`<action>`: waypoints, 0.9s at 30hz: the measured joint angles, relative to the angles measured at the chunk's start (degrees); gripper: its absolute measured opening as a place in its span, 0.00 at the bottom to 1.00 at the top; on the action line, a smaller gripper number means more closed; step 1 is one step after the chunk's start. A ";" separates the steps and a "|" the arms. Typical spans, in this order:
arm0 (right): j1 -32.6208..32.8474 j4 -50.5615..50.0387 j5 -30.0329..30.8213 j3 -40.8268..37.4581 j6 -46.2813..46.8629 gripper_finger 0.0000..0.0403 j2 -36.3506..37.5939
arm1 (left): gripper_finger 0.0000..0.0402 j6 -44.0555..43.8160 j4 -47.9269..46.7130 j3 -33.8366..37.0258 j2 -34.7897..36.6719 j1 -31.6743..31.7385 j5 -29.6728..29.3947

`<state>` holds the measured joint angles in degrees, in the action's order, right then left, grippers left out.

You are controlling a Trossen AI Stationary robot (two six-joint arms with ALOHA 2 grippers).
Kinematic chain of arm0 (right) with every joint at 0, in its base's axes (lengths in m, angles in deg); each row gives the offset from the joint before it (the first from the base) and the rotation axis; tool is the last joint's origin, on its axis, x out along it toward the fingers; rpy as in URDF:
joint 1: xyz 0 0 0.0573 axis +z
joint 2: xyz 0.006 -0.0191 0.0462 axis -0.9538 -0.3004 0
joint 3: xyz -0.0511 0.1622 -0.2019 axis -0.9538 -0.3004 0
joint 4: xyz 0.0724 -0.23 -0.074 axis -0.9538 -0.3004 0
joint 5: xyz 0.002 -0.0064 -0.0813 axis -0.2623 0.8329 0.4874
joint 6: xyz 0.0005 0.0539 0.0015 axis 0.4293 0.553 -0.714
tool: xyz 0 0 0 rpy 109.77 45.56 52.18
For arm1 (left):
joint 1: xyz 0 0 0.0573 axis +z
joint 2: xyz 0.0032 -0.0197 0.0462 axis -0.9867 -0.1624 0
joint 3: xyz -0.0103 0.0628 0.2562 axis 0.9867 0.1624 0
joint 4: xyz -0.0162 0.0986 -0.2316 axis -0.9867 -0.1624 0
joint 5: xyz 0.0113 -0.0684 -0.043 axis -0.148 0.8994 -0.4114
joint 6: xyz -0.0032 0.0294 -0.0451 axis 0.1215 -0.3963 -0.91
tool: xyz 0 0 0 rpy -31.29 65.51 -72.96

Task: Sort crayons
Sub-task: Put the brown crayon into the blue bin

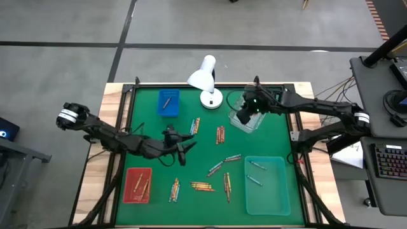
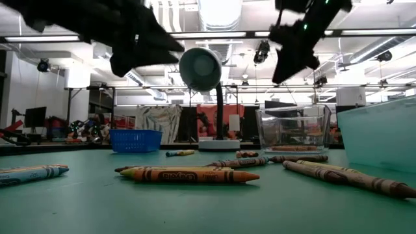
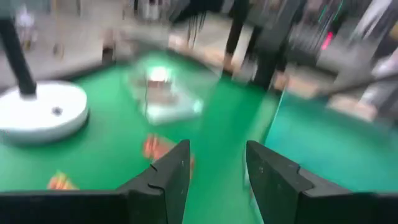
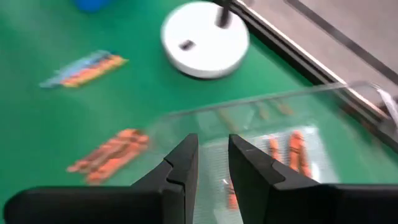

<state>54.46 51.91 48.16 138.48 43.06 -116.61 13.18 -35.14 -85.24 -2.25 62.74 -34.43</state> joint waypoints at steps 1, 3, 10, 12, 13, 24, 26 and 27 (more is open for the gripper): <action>1.37 0.30 -0.03 0.00 0.57 0.19 0.55 | 0.35 -1.75 -6.08 -1.97 0.00 -0.02 1.12; 4.11 0.62 -0.02 0.00 0.89 0.19 1.35 | 0.35 -5.02 -17.66 -6.07 -0.14 -0.32 3.05; 13.69 1.92 -3.16 0.00 2.30 0.19 2.20 | 0.35 -8.47 -41.61 -15.18 -1.46 -5.54 4.36; 16.36 2.64 -5.42 0.00 2.39 0.18 2.10 | 0.35 -8.40 -42.36 -15.94 -1.99 -7.42 4.32; 17.78 3.12 -6.30 0.00 2.43 0.18 1.80 | 0.35 -8.38 -41.93 -16.08 -2.28 -8.32 4.25; 32.50 7.25 -7.52 0.00 4.60 0.18 0.03 | 0.35 -3.66 -21.50 -15.71 -11.60 -10.93 0.64; 35.06 8.60 -7.52 0.00 5.97 0.18 -0.66 | 0.35 -1.32 -17.18 -15.71 -13.65 -11.13 0.76; 36.18 9.82 -7.54 0.04 6.87 0.18 -0.84 | 0.35 -0.48 -15.73 -15.69 -14.56 -11.31 0.95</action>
<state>90.64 61.73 40.62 138.52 49.93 -117.44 12.70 -50.87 -100.93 -16.81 51.43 -33.49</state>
